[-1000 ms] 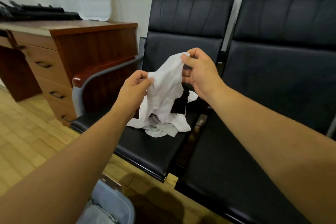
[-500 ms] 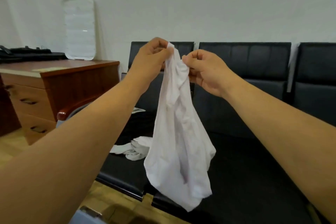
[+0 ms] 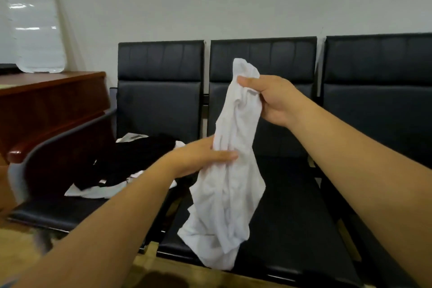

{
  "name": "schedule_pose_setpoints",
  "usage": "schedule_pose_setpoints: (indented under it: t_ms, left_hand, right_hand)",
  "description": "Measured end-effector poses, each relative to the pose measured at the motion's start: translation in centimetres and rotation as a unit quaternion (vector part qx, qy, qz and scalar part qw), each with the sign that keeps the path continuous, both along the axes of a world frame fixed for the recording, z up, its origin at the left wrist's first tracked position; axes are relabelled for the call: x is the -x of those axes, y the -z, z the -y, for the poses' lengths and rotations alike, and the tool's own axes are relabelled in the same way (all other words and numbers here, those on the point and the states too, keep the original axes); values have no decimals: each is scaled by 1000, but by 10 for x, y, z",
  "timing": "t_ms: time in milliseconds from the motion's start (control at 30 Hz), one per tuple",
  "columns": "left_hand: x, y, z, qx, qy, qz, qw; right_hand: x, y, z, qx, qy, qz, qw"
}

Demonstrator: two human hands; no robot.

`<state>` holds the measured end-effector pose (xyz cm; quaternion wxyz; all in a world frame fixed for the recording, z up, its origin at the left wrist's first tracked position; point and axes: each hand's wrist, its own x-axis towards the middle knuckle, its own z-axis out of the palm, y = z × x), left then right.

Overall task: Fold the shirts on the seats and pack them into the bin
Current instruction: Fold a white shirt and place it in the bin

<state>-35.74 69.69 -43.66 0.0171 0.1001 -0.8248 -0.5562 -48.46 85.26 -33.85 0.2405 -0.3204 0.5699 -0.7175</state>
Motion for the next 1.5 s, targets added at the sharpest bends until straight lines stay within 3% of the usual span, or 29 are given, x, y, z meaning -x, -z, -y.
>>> schedule_pose_setpoints:
  t_ms: [67, 200, 300, 400, 500, 633, 700, 800, 900, 967, 1000, 1133, 1233, 1333, 1400, 1500]
  left_hand:
    - [7, 33, -7, -15, -13, 37, 999]
    - [23, 73, -20, -181, -82, -6, 980]
    - [37, 97, -20, -337, -158, -34, 928]
    - [45, 99, -14, -415, -214, -39, 884]
    - [43, 101, -8, -386, -216, -53, 895]
    - [35, 111, 14, -392, -249, -43, 885]
    - [32, 116, 22, -377, -252, -36, 890]
    - [23, 121, 28, -305, -271, -6, 913]
    - [15, 120, 31, -113, -304, 46, 945]
    - [7, 112, 31, 69, -291, 104, 949]
    - [3, 109, 32, 110, -287, 131, 942]
    - [-12, 102, 36, 103, -270, 222, 931]
    - [-8, 102, 48, 0, -295, 130, 947]
    - [-2, 98, 52, -173, -322, 29, 930]
    - [0, 95, 52, -302, -290, -1, 908]
    - [0, 92, 51, -392, -231, -37, 889]
  right_hand:
    - [14, 21, -3, -26, 25, 25, 999]
    - [36, 88, -9, -104, 58, 53, 991]
    - [38, 143, -15, -210, 32, 48, 976]
    - [31, 179, -24, -292, -18, 4, 956]
    - [26, 188, -33, -340, -124, -58, 930]
    - [29, 197, -34, -407, -136, -149, 891]
    - [25, 198, -32, -352, -129, -112, 921]
    - [19, 182, -33, -158, -111, 29, 981]
    - [23, 168, -36, -24, -84, 154, 984]
    - [28, 166, -37, -6, -42, 183, 982]
    - [31, 167, -37, -22, -8, 167, 986]
    - [41, 173, -38, -157, 107, 42, 981]
    - [44, 173, -39, -219, 66, 14, 973]
    - [46, 168, -41, -144, 16, 132, 981]
    - [47, 166, -42, -88, -10, 203, 975]
    - [46, 167, -44, -30, -46, 239, 970]
